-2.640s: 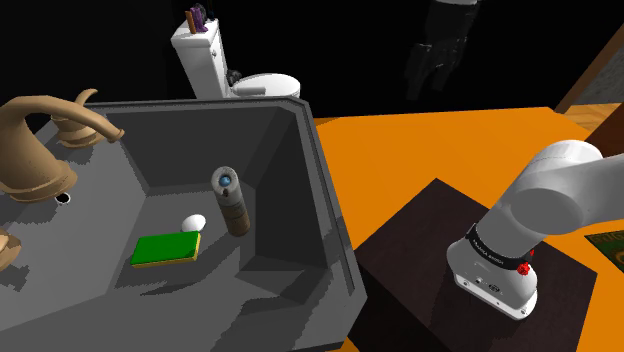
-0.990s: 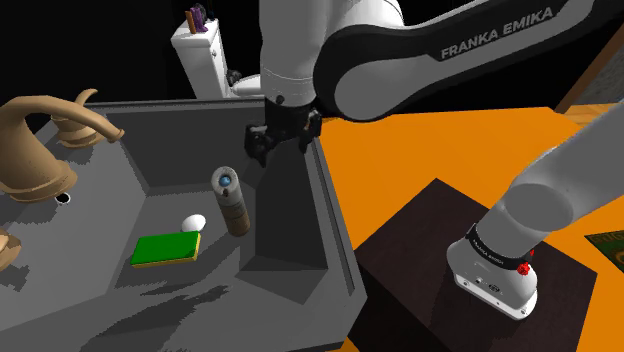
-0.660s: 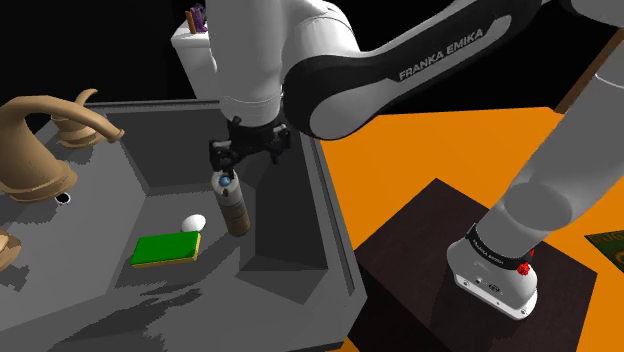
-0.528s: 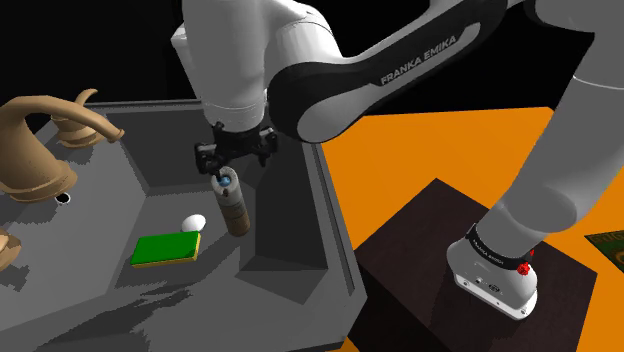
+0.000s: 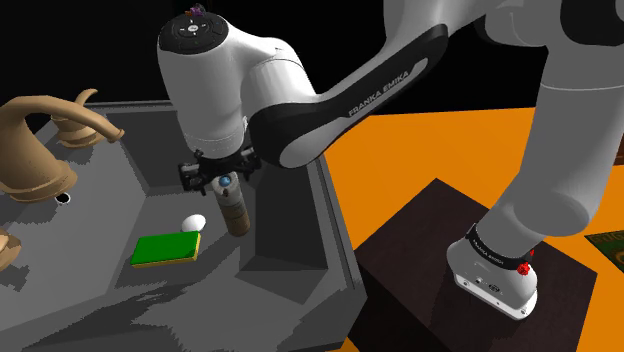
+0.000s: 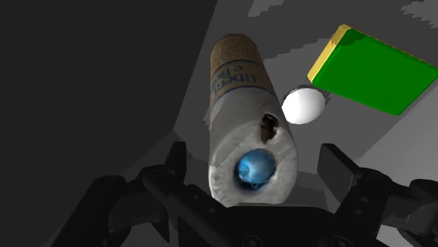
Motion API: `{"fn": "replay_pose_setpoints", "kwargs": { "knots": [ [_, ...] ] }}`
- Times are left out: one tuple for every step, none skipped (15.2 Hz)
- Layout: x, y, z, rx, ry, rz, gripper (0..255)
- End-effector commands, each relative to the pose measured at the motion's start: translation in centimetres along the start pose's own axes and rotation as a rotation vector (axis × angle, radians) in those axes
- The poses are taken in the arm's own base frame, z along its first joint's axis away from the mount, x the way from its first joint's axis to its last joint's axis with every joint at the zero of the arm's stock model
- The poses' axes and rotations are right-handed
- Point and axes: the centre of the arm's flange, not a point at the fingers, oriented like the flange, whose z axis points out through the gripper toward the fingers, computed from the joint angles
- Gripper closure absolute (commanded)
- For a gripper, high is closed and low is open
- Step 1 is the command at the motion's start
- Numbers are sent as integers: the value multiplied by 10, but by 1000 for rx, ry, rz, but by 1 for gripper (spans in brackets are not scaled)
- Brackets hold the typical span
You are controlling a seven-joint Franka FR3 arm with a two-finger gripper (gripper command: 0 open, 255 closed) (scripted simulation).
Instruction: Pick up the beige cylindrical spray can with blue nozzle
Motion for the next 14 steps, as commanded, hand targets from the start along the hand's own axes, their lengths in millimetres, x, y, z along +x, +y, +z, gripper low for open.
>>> {"fn": "replay_pose_setpoints", "kwargs": {
  "knots": [
    [-3, 0, 10, 0, 1, 0, 0],
    [-4, 0, 13, 0, 1, 0, 0],
    [-4, 0, 13, 0, 0, 0, 0],
    [-4, 0, 13, 0, 1, 0, 0],
    [-4, 0, 14, 0, 1, 0, 255],
    [-4, 0, 14, 0, 1, 0, 255],
    [-4, 0, 14, 0, 1, 0, 255],
    [-4, 0, 14, 0, 0, 0, 255],
    [-4, 0, 14, 0, 1, 0, 255],
    [-4, 0, 14, 0, 0, 0, 255],
    [-4, 0, 14, 0, 0, 0, 255],
    [-4, 0, 14, 0, 1, 0, 255],
    [-5, 0, 14, 0, 1, 0, 255],
    [-4, 0, 13, 0, 1, 0, 255]
  ]
}}
